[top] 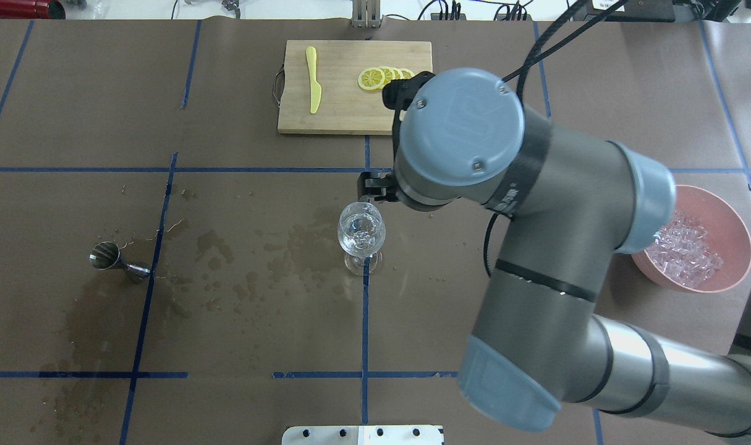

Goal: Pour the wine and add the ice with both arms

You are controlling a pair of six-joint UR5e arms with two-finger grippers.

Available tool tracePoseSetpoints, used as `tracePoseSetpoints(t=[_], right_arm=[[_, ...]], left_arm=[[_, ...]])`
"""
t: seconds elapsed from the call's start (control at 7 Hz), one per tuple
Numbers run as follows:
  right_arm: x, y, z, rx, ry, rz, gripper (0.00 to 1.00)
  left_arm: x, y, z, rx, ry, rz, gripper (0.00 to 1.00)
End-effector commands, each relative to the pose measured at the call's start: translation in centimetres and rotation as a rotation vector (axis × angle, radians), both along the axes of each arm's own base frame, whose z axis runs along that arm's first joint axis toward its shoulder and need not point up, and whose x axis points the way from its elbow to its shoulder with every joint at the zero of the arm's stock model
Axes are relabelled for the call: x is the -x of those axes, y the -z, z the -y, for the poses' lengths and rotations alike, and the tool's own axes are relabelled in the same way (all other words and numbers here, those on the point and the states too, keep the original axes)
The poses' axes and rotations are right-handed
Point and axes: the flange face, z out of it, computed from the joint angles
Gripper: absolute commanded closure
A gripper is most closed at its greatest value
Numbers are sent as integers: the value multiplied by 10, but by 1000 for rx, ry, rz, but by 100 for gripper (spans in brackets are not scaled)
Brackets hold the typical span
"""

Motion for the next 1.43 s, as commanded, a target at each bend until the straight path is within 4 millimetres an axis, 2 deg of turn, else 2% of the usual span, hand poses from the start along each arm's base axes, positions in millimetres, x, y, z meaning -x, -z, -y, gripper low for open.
tracePoseSetpoints(t=[0.0,0.14,0.29,0.57,0.86,1.0,1.14,1.29], right_arm=[[-84,-48,33,-33,72,-35,0],[-119,-80,48,-35,125,-58,0],[-162,-115,66,-39,174,-87,0],[-259,-194,90,-60,276,-149,0],[-339,-278,92,-39,364,-177,0],[-373,-322,84,-26,414,-190,0],[-411,-360,78,-5,425,-190,0],[-440,-397,64,18,430,-174,0]], left_arm=[[0,-1,-1,3,0,2,0],[1,0,-1,-4,1,1,0],[0,-3,-1,6,0,2,0],[0,-1,-1,3,0,-1,0],[0,0,-1,2,0,-1,0],[0,1,-1,0,0,0,0],[0,1,-1,0,0,-1,0],[0,1,-1,0,0,-1,0]])
